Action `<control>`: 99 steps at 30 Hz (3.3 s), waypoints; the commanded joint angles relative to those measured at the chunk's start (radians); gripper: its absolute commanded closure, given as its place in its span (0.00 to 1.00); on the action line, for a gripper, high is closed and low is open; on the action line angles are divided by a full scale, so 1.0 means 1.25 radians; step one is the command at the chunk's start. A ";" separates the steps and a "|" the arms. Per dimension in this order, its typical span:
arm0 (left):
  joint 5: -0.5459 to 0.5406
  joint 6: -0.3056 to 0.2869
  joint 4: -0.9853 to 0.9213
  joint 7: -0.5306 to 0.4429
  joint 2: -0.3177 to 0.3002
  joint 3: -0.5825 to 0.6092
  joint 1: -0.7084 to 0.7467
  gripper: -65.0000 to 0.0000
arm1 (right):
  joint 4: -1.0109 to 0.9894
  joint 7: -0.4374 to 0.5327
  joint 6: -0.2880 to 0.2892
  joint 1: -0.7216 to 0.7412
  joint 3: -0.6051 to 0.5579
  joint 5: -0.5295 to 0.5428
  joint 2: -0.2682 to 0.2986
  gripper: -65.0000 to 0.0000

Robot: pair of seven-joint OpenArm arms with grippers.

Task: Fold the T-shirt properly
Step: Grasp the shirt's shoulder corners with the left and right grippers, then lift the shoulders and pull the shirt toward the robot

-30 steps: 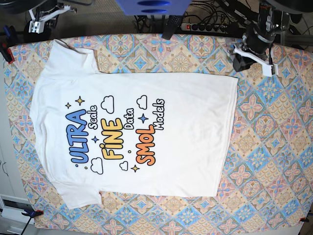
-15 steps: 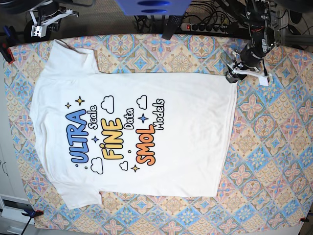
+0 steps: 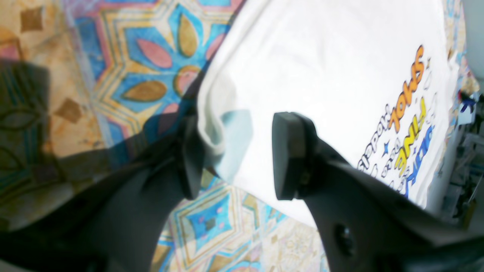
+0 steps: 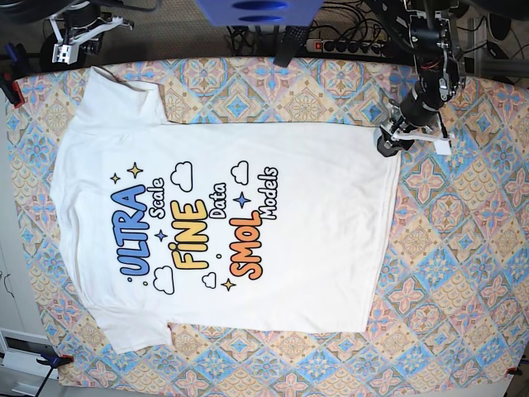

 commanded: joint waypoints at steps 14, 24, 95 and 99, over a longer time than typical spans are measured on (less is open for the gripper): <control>0.002 0.004 0.003 0.044 0.002 0.062 -0.005 1.00 | 0.012 -0.080 -0.001 0.073 0.006 0.013 -0.004 0.74; 0.002 0.004 0.003 0.044 -0.020 0.058 0.011 1.00 | -0.003 -0.189 -0.001 0.213 0.017 0.128 -0.024 0.59; 0.003 0.004 0.007 0.044 -0.034 0.061 0.029 1.00 | -0.267 -0.389 0.000 0.346 0.235 0.473 -0.080 1.00; 0.002 0.004 0.019 0.044 -0.050 0.057 0.056 1.00 | -0.231 -0.427 0.000 0.346 0.240 0.473 -0.080 1.00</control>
